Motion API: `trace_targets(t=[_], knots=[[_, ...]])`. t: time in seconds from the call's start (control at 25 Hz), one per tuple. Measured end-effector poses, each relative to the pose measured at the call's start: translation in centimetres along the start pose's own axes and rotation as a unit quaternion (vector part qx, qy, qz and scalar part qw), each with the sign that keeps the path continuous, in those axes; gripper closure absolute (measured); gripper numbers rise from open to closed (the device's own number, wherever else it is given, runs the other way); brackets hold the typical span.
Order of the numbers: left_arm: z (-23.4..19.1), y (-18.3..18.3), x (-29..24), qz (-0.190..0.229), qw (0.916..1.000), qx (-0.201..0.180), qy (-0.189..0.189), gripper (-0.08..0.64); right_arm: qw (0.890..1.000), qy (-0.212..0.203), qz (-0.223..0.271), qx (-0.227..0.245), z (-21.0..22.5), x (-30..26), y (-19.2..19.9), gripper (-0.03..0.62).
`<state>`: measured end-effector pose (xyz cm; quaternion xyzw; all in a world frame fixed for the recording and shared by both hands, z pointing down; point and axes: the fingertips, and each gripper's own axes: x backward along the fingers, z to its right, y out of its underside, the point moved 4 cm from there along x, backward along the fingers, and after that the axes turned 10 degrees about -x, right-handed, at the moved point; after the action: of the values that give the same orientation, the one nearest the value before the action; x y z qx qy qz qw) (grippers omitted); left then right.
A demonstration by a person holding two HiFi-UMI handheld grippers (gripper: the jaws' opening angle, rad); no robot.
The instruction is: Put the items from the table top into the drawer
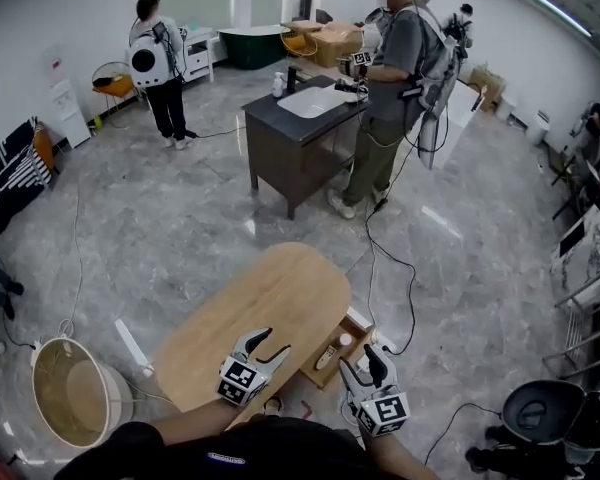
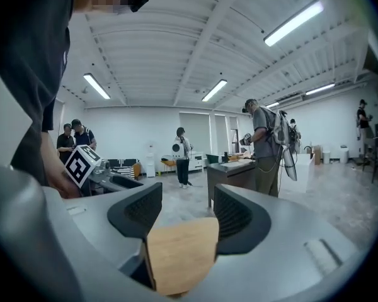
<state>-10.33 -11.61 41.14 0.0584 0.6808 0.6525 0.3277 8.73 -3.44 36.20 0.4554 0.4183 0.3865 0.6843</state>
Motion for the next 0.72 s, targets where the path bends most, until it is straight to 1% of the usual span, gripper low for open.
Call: trace_targets(t=[0.16, 0.32, 0.36, 0.52, 0.6, 0.72], knots=[[1.6, -2.6, 0.6, 0.02, 0.9996, -0.01, -0.016, 0.321, 0.999, -0.032, 0.032, 0.016, 0.4, 1.7, -2.4, 0.33], [4.5, -4.1, 1.3, 0.029, 0.999, 0.011, -0.034, 0.358, 0.998, -0.047, 0.035, 0.014, 1.6, 5.2, -3.5, 0.337], [5.3, -4.5, 1.6, 0.031, 0.9987, 0.011, -0.039, 0.372, 0.998, -0.05, 0.037, 0.013, 2.0, 6.2, -3.6, 0.346], [7.9, -6.2, 2.5, 0.046, 0.9969, 0.003, -0.064, 0.373, 0.997, -0.067, 0.048, 0.004, 3.2, 9.0, -3.8, 0.351], [9.4, -6.8, 3.0, 0.054, 0.9955, 0.006, -0.077, 0.373, 0.996, -0.077, 0.052, -0.005, 3.7, 10.1, -3.7, 0.351], [11.5, -7.7, 4.0, 0.062, 0.9935, 0.013, -0.095, 0.373, 0.994, -0.096, 0.051, -0.005, 4.0, 11.4, -3.5, 0.353]])
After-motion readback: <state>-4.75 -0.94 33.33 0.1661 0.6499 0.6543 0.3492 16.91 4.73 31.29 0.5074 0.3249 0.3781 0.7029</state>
